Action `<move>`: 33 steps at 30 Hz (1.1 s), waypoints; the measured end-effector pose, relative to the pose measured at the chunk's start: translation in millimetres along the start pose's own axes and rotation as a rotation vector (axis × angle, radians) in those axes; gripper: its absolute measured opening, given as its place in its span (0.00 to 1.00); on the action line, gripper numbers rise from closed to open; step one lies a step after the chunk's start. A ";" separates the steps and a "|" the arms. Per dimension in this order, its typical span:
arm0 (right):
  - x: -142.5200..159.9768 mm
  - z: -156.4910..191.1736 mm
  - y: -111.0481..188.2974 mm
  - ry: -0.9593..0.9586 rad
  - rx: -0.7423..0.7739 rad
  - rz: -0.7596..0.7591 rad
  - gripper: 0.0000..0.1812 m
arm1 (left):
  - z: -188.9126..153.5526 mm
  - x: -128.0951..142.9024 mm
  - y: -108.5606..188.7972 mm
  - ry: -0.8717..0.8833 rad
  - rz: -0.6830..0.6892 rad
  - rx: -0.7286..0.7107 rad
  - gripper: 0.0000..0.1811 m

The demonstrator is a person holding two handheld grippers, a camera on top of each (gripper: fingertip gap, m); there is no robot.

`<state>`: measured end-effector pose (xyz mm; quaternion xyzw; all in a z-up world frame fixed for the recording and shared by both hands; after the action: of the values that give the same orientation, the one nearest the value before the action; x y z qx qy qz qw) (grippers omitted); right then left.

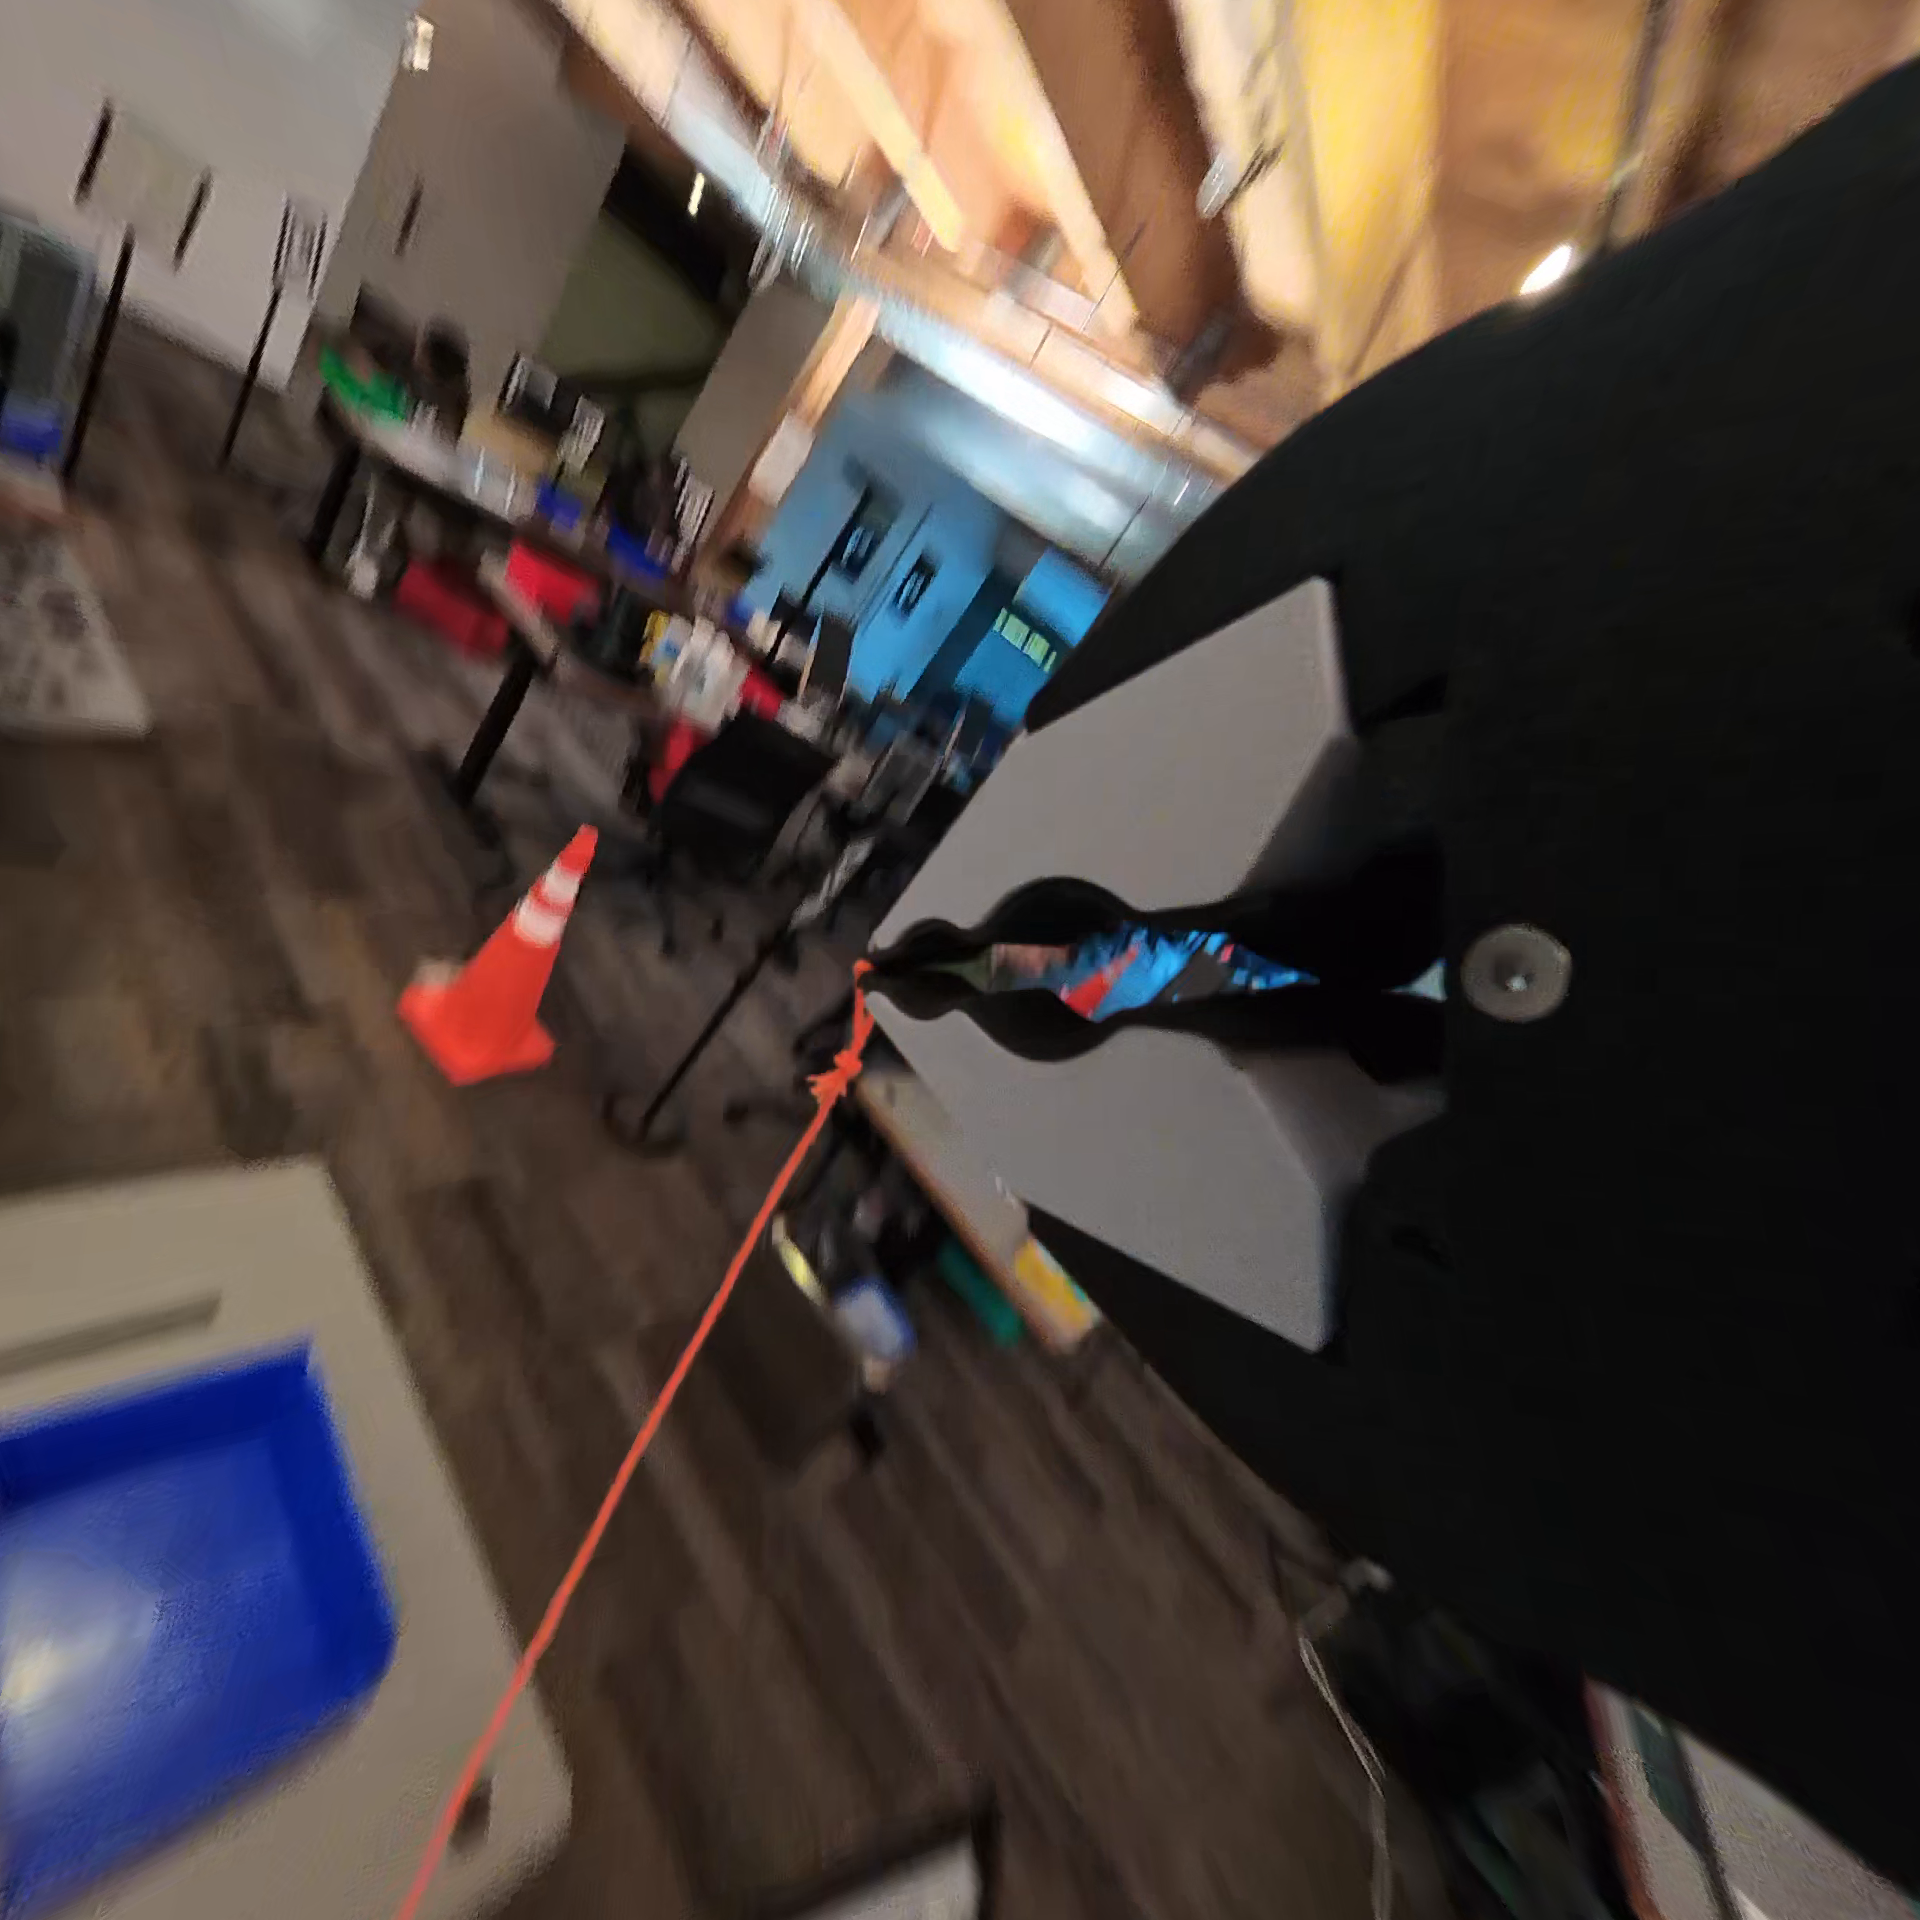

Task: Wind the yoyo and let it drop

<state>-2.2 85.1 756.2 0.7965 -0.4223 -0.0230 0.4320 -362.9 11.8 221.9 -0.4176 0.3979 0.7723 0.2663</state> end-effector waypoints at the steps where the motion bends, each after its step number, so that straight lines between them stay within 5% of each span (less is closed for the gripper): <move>1: -2.0 -24.4 -17.3 -0.013 0.081 0.015 0.00 | 14.7 -2.0 -6.2 0.006 0.011 -0.032 0.19; 6: -39.6 -136.9 -68.8 -0.257 0.215 -0.267 0.00 | 73.4 29.1 -68.8 0.092 0.172 -0.133 0.19; 11: -122.6 -146.3 -167.5 -0.164 0.078 -0.477 0.00 | 98.7 41.4 -139.5 0.246 0.266 -0.123 0.19; 16: -226.1 -30.3 -299.3 -0.067 -0.382 -0.740 0.00 | 118.9 20.1 -191.7 0.284 0.331 -0.129 0.19; 20: -284.0 86.6 -383.8 -0.108 -0.752 -0.905 0.28 | 124.9 3.4 -221.8 0.431 0.393 -0.081 0.19; 22: -301.5 131.7 -408.3 -0.163 -0.840 -0.978 0.34 | 126.0 5.0 -233.3 0.604 0.450 -0.050 0.19; 26: -324.3 200.8 -405.7 -0.320 -0.937 -1.220 0.38 | 123.2 13.2 -254.1 0.973 0.524 0.043 0.19; 29: -342.3 245.5 -365.8 -0.469 -1.082 -1.465 0.38 | 126.5 7.9 -267.0 0.981 0.530 0.075 0.19; 33: -366.5 286.1 -332.3 -0.414 -0.909 -1.521 0.30 | 132.9 -21.5 -277.6 0.961 0.535 0.145 0.19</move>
<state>-135.5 237.3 221.7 0.5930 0.1977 -0.6090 0.4883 -203.1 271.7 175.9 -0.5880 0.6187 0.5064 -0.1224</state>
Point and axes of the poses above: each gripper's, where its closed fingertips meet, y back along the fingers, x out of its underside, z = x × y across the jaws, the point moved 1 cm from there along y, back along the fingers, and after that the axes turned 10 degrees about -x, right-handed, at the moved point
